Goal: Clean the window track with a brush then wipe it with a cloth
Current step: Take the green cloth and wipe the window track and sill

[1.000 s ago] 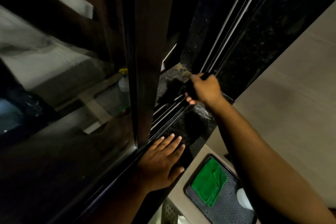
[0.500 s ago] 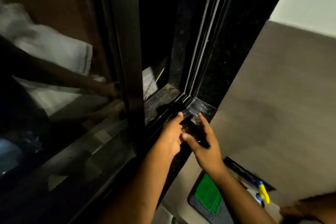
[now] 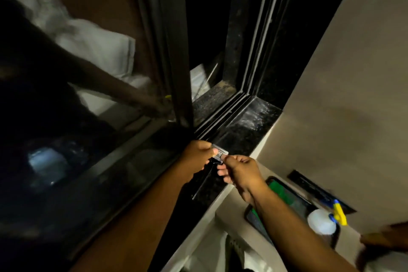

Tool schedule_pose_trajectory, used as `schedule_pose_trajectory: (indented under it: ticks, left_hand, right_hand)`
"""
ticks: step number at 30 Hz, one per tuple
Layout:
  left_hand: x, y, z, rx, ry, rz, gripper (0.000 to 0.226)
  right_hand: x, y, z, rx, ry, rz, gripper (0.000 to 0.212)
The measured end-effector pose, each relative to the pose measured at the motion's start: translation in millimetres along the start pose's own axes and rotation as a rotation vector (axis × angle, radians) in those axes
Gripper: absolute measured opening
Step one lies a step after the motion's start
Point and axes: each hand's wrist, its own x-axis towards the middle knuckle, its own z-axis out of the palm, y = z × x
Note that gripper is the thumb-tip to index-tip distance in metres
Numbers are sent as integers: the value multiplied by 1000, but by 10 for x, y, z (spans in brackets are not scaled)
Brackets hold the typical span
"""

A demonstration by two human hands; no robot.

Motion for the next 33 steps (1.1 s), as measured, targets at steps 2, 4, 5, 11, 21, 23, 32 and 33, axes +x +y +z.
schedule_pose_trajectory:
  ticks: [2, 4, 5, 11, 21, 23, 32, 33]
  left_hand:
    - [-135, -209, -67, -25, 151, -26, 15]
    - [-255, -378, -129, -25, 223, -62, 16]
    - [-304, -459, -165, -14, 231, -78, 16]
    - [-460, -797, -224, 103, 297, -72, 19]
    - [-580, -1061, -230, 258, 335, 26, 30]
    - [-601, -1056, -227, 404, 344, 73, 27]
    - [-387, -620, 480, 550, 232, 454, 18]
    - [-335, -571, 640, 512, 169, 435, 17]
  right_hand:
    - [-41, 209, 137, -4, -20, 108, 19]
    - [-69, 371, 234, -30, -30, 177, 18]
    - [-80, 443, 289, -52, -43, 200, 17]
    - [-141, 723, 468, -207, -89, 251, 15]
    - [-187, 749, 552, -484, -131, 286, 28]
    - [-210, 734, 554, -497, -139, 287, 26]
    - [33, 697, -544, -190, 276, 108, 28]
    - [92, 752, -818, -170, 377, 122, 30]
